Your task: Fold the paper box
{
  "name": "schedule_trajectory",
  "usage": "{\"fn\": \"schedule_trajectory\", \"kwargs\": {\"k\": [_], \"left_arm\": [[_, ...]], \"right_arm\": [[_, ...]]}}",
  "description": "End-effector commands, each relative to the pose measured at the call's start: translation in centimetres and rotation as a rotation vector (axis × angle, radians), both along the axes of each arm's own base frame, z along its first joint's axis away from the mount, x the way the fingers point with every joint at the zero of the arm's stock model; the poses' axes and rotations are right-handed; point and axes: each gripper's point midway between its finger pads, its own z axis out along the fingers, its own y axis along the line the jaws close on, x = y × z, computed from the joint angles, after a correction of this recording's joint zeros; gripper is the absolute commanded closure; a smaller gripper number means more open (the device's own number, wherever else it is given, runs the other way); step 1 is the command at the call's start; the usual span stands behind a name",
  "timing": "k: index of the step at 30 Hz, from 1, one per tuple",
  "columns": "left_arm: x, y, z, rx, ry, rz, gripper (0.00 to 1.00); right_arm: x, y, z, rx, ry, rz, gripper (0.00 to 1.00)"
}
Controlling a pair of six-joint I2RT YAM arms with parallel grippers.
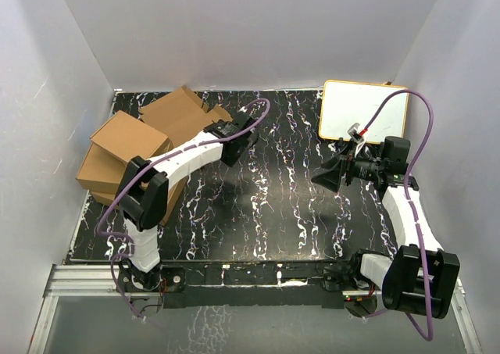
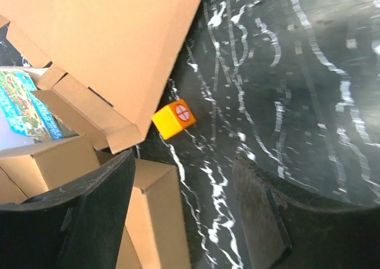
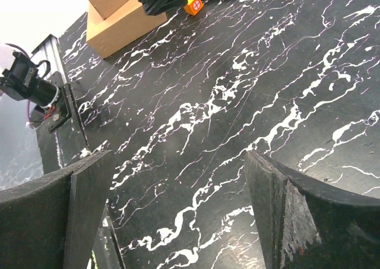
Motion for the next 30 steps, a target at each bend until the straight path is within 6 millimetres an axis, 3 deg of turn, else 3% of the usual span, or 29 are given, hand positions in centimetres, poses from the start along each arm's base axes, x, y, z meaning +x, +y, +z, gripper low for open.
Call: {"fn": "schedule_trajectory", "kwargs": {"k": [1,10,16,24,26,30], "left_arm": [[3.1,2.2,-1.6,0.120,-0.039,-0.054,0.37],[7.8,3.6,-4.8,0.155,-0.066,-0.066,0.41],[9.4,4.2,-7.3,0.185,-0.026,-0.079,0.45],[11.5,5.3,-8.6,0.200,-0.033,-0.094,0.51],[11.9,5.3,-8.9,0.202,-0.033,-0.104,0.55],[12.3,5.0,-9.1,0.192,-0.049,-0.129,0.72]], "right_arm": [[1.3,-0.4,0.5,-0.036,-0.150,0.027,0.02],[1.5,-0.4,-0.1,-0.028,-0.133,0.034,0.02],[1.7,-0.7,-0.1,-0.028,-0.129,0.024,0.02],[1.7,-1.1,-0.1,-0.021,-0.129,0.016,0.02],[1.8,-1.3,-0.1,-0.020,-0.128,0.012,0.02],[1.8,-1.4,-0.1,-0.016,-0.129,0.010,0.02]]}}
